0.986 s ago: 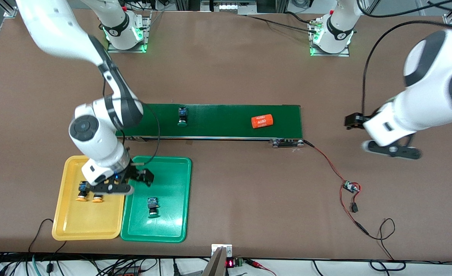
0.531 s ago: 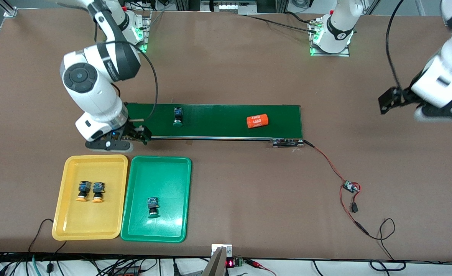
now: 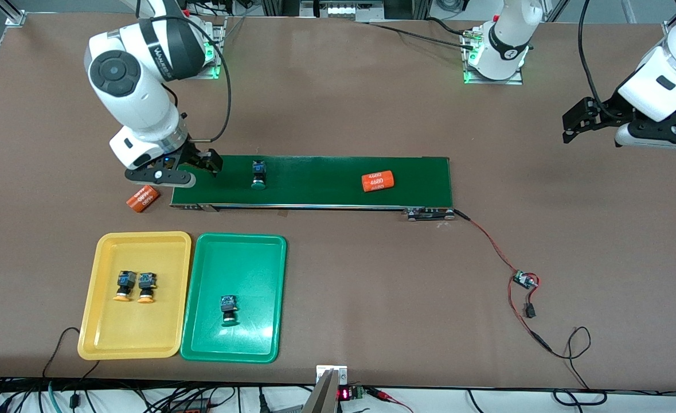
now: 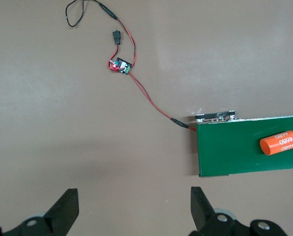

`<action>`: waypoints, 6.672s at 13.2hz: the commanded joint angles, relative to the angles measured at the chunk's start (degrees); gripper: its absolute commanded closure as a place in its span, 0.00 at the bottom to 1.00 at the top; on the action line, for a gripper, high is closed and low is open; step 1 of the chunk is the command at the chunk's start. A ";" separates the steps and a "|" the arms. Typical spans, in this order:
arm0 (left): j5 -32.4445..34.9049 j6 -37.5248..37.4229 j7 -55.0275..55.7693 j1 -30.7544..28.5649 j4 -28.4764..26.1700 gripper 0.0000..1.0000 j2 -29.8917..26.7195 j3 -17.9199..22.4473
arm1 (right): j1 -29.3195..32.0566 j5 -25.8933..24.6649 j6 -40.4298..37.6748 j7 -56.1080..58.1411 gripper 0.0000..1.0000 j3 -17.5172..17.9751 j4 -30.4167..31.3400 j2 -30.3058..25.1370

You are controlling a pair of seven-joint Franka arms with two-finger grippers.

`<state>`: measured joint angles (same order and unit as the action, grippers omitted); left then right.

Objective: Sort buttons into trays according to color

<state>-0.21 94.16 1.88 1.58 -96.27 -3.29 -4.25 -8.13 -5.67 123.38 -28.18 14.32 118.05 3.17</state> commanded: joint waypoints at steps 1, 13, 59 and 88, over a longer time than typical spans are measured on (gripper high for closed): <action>-0.76 0.49 -0.30 0.35 -0.41 0.00 0.03 1.70 | 0.49 0.92 11.04 -1.87 0.00 1.67 9.53 -2.82; 1.35 -2.67 -0.39 -0.09 1.44 0.00 0.74 1.52 | -1.27 0.66 16.27 -4.70 0.00 3.69 11.76 6.32; 1.27 -2.76 -0.03 0.70 2.41 0.00 1.01 0.73 | -3.91 -1.37 25.67 7.44 0.31 -5.36 -31.83 42.36; 1.27 -2.76 0.23 0.70 2.41 0.00 1.01 0.82 | 10.50 1.60 -27.14 20.18 0.00 -8.44 -24.10 -1.24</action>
<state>0.08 92.53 1.88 2.02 -95.33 -2.76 -3.32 1.20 -5.89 97.10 -8.52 5.48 92.85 3.00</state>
